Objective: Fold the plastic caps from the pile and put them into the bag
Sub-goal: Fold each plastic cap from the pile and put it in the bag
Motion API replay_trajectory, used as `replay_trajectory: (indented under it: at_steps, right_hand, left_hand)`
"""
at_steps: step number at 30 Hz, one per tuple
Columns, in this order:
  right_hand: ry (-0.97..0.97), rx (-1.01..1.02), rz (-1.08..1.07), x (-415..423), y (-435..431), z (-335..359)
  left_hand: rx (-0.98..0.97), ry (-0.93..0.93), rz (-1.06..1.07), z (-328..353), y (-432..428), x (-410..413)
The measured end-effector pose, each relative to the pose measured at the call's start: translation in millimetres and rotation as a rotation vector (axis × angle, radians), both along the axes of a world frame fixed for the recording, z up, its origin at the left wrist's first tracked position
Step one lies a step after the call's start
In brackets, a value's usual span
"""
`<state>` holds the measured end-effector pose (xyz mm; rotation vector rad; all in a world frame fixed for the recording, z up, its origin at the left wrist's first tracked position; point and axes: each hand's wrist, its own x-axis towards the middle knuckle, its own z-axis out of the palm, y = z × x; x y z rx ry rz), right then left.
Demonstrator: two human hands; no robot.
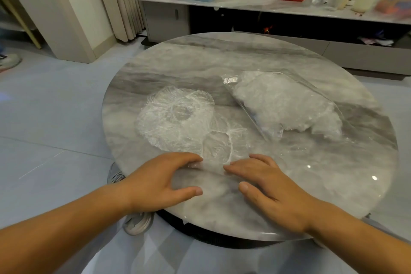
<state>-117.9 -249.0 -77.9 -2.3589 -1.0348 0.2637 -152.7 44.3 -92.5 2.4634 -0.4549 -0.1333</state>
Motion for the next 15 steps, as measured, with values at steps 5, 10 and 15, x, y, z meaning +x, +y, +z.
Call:
replay_trajectory:
  at_steps: [5,10,15]
  right_hand:
    - [0.015,0.108,-0.055,2,12,4]
    - [0.023,0.011,-0.089,11,24,11]
    - [-0.011,-0.11,-0.069,36,38,5]
  left_hand:
    - [-0.19,0.037,0.17,6,-16,9]
    - [-0.281,0.05,0.385,7,-28,21]
    - [-0.229,0.048,0.493,8,-31,35]
